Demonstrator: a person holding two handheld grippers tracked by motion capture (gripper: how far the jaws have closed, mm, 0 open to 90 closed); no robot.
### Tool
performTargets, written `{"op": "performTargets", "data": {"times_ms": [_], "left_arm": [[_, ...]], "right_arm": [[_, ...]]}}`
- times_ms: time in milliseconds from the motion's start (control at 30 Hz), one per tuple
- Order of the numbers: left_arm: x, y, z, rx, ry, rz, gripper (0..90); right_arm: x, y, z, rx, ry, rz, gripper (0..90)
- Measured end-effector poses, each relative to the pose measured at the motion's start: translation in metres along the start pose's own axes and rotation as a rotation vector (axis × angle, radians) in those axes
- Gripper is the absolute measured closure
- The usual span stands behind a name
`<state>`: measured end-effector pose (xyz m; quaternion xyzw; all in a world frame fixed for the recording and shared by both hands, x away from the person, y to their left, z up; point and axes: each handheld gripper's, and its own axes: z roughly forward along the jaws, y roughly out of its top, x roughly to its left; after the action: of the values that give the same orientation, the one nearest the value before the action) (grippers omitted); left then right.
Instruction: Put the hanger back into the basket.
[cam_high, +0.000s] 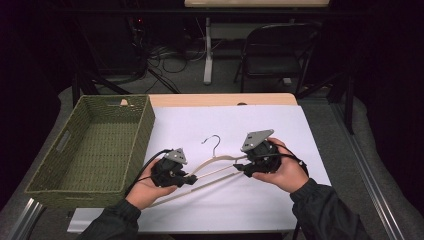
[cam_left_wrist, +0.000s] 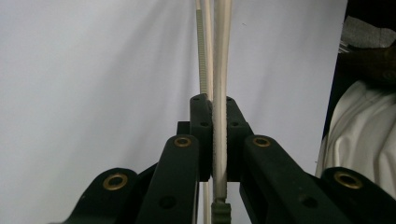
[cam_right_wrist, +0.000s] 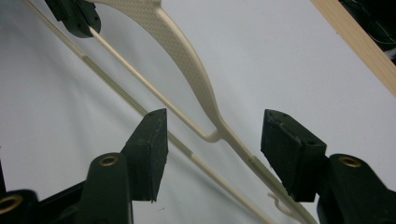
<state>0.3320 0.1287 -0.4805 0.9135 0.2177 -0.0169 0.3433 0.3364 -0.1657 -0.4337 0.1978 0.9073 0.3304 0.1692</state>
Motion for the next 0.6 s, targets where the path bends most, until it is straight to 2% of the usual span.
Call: {"op": "performTargets", "data": {"times_ms": [200, 267, 300, 367, 433, 600], "left_arm": [[0.002, 0.001, -0.008, -0.019, 0.034, -0.034, 87.4], [0.002, 0.002, -0.011, -0.027, 0.045, -0.043, 87.4], [0.002, 0.003, -0.012, -0.034, 0.051, -0.049, 87.4], [0.002, 0.005, -0.016, -0.049, 0.067, -0.054, 87.4], [0.003, 0.007, -0.020, -0.067, 0.063, -0.061, 87.4], [0.003, 0.012, -0.036, -0.109, 0.086, -0.085, 87.3]], "right_arm": [[-0.007, -0.007, -0.012, -0.019, -0.023, 0.032, 41.1], [-0.010, -0.011, -0.018, 0.011, -0.040, 0.044, 41.1], [-0.012, -0.014, -0.018, -0.009, -0.041, 0.048, 41.1], [-0.014, -0.020, -0.020, -0.005, -0.051, 0.062, 41.1], [-0.016, -0.025, -0.021, 0.005, -0.058, 0.074, 41.2], [-0.019, -0.039, -0.020, 0.033, -0.069, 0.099, 41.4]]}}
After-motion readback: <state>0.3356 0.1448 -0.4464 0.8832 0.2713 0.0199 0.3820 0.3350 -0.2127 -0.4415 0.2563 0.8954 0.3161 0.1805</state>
